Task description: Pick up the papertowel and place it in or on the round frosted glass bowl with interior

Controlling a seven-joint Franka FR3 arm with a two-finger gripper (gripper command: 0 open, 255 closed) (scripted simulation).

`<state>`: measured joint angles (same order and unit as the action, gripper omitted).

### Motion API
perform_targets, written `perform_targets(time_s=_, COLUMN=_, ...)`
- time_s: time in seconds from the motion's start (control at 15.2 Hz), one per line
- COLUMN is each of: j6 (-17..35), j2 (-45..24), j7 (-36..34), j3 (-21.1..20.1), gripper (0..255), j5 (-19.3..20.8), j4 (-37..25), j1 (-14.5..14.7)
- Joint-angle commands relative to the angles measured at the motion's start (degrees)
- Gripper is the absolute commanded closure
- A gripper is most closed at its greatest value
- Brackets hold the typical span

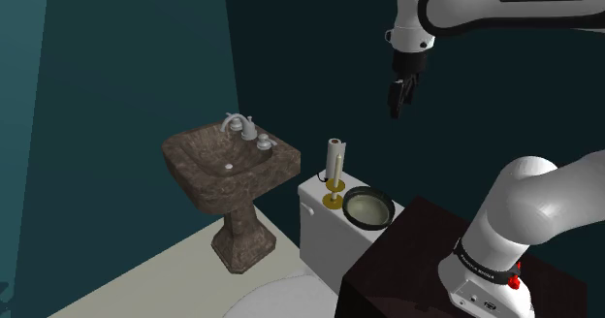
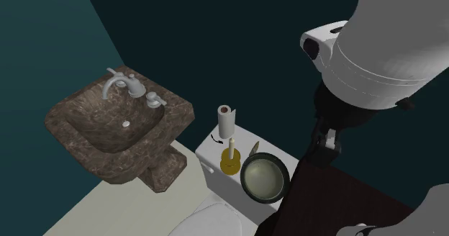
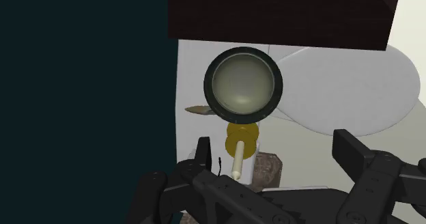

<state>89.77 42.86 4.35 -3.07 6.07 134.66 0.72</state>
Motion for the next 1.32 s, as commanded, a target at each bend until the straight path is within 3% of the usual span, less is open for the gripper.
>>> perform_targets(time_s=0.0, j6=0.00, j2=0.00, j7=0.00, j3=0.00, gripper=0, j5=0.00, j4=0.00, j1=0.00)
perform_targets(time_s=0.59, j6=15.56, j2=-14.92, j7=3.55, j3=4.90, gripper=0, j5=1.56, j4=0.00, j1=-1.85)
perform_targets(time_s=1.25, j6=28.97, j2=-35.40, j7=8.41, j3=9.22, gripper=0, j5=0.07, j4=-7.55, j1=-3.24)
